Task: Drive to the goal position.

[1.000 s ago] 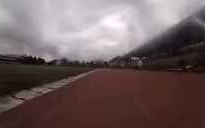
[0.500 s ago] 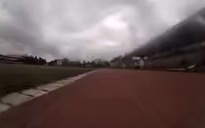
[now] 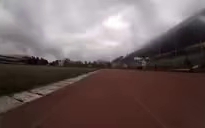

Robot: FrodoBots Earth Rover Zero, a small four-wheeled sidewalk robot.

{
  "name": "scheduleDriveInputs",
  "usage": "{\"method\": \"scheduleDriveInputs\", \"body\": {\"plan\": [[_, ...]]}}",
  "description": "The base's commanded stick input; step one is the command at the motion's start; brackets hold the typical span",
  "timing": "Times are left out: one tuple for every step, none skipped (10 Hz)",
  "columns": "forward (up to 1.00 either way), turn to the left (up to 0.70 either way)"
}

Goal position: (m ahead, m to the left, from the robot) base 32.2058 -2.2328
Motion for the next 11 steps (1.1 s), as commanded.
{"method": "scheduleDriveInputs", "body": {"plan": [[0.7, 0.04], [0.7, 0.06], [0.7, 0.02], [0.7, 0.0], [0.7, 0.0], [0.7, 0.02], [0.7, 0.05], [0.7, 0.02], [0.7, 0.04], [0.7, 0.04], [0.7, 0.0]]}}
